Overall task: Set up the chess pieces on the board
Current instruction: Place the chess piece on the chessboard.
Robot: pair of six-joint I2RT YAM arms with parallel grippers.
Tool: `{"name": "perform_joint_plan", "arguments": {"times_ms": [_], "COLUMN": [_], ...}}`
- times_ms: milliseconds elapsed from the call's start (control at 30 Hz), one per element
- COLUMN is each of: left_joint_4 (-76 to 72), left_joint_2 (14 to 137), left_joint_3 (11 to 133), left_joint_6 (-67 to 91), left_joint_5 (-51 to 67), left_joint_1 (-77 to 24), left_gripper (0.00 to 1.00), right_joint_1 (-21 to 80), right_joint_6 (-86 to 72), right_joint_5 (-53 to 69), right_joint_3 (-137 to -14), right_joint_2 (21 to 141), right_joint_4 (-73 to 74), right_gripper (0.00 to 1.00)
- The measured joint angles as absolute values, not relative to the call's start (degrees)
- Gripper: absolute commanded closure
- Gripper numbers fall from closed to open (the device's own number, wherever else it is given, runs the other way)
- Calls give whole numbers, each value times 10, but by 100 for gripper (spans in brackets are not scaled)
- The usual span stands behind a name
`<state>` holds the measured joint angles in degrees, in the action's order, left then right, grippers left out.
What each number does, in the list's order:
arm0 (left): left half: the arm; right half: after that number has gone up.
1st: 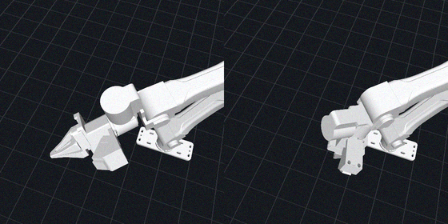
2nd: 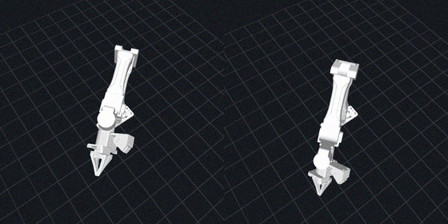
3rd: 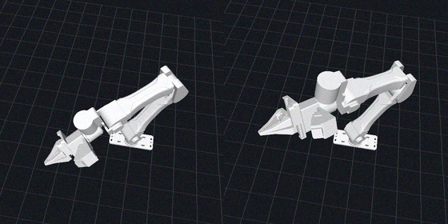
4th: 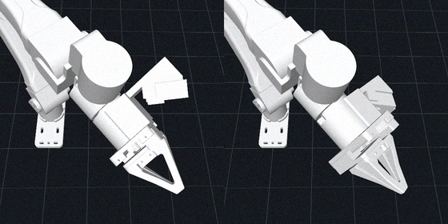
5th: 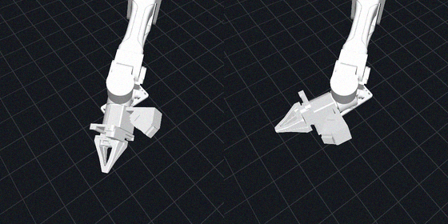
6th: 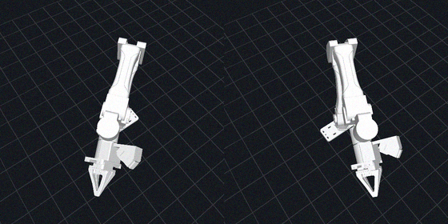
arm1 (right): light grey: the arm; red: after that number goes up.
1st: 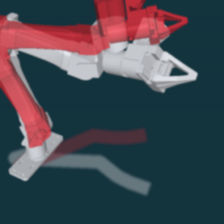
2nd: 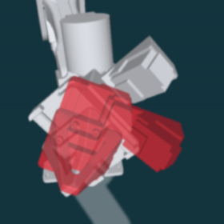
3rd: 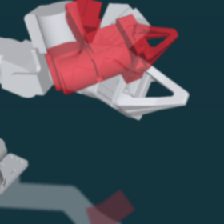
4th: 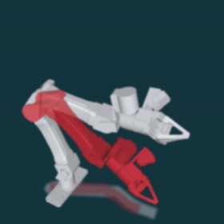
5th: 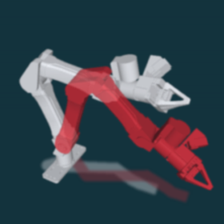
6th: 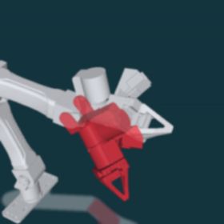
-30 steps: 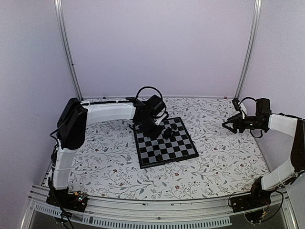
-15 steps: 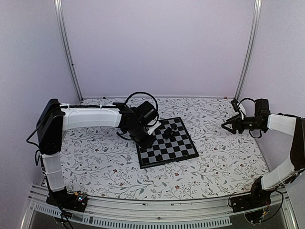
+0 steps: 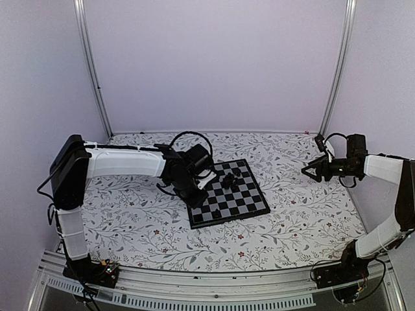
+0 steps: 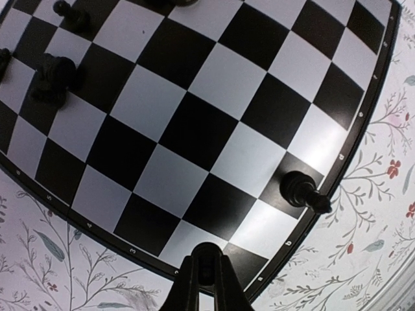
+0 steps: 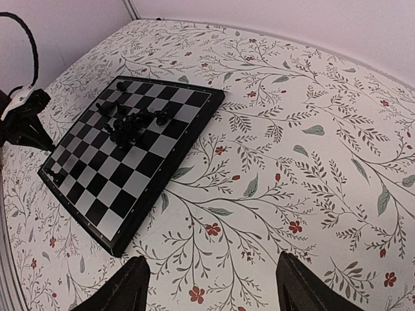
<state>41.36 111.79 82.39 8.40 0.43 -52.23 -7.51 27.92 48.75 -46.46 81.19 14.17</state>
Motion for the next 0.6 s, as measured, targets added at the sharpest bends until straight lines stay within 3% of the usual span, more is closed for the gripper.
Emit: {"name": "perform_joint_plan", "arguments": {"times_ms": [600], "left_joint_4": [418], "left_joint_2": [1131], "left_joint_3": [803], "left_joint_6": [87], "left_joint_5": [-20], "left_joint_1": [-522], "left_gripper": [97], "right_joint_1": [-75], "right_joint_6": [280], "right_joint_5": [488], "right_joint_3": [-465], "right_joint_2": [815], "right_joint_4": [142], "right_gripper": [30]}}
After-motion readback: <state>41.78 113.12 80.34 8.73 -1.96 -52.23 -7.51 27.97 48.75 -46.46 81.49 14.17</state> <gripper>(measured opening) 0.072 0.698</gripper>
